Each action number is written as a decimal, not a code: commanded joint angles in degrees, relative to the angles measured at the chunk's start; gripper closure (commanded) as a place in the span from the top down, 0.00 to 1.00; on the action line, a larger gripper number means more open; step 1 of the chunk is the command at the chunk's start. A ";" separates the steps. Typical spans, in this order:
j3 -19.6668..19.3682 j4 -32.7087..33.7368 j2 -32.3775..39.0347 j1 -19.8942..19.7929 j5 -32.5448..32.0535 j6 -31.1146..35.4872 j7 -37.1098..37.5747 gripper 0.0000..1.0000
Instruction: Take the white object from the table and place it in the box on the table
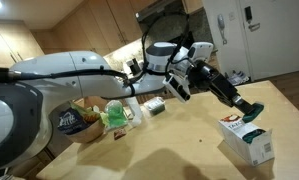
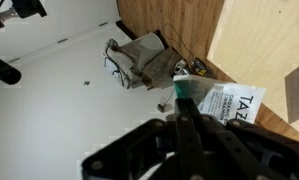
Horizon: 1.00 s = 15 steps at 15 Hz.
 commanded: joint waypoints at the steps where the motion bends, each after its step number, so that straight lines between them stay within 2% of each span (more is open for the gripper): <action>1: -0.84 -2.07 -0.87 0.75 -0.52 -0.33 0.43 0.01; 4: -0.94 -2.71 -0.84 0.91 -0.30 -1.03 1.48 0.01; 7: -0.43 -2.10 -0.41 0.54 -0.11 2.11 1.49 0.01; 15: 2.14 -2.39 -0.22 -0.35 0.91 16.59 -4.66 0.01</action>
